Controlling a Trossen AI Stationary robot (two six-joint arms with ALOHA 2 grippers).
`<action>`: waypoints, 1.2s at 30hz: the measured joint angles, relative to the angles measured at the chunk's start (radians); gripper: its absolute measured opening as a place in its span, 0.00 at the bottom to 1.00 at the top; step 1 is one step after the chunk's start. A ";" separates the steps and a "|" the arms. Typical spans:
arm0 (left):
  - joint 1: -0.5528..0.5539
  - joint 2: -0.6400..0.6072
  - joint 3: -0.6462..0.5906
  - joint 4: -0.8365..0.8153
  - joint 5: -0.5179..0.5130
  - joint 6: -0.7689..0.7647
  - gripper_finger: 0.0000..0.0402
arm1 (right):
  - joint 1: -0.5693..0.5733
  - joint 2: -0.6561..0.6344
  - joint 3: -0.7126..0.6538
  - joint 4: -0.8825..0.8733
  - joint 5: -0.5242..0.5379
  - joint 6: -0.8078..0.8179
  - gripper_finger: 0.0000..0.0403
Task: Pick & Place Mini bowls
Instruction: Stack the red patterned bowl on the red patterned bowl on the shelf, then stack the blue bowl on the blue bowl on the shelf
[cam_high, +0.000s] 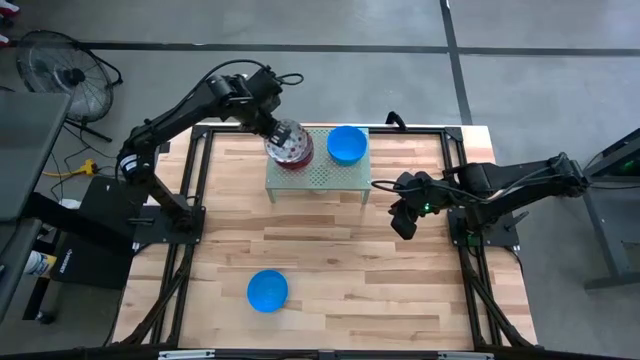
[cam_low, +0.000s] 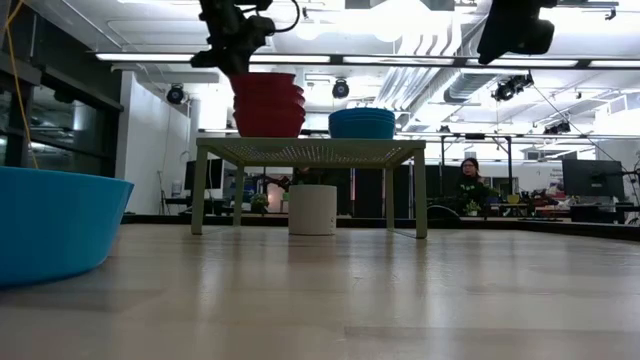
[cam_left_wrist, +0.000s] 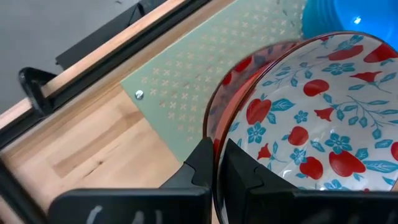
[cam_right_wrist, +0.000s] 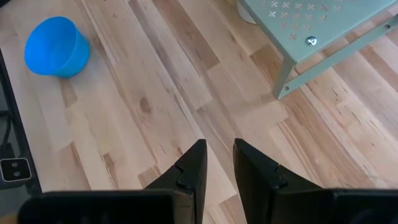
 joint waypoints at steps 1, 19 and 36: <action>0.003 0.000 0.000 0.006 0.007 0.000 0.01 | 0.000 0.000 0.000 0.000 0.000 -0.003 0.17; 0.011 0.064 0.000 0.064 0.060 0.022 0.10 | 0.000 0.000 0.000 -0.023 0.008 -0.008 0.17; 0.010 0.061 0.221 -0.057 -0.045 0.150 0.49 | 0.000 0.000 0.000 -0.037 -0.001 -0.007 0.17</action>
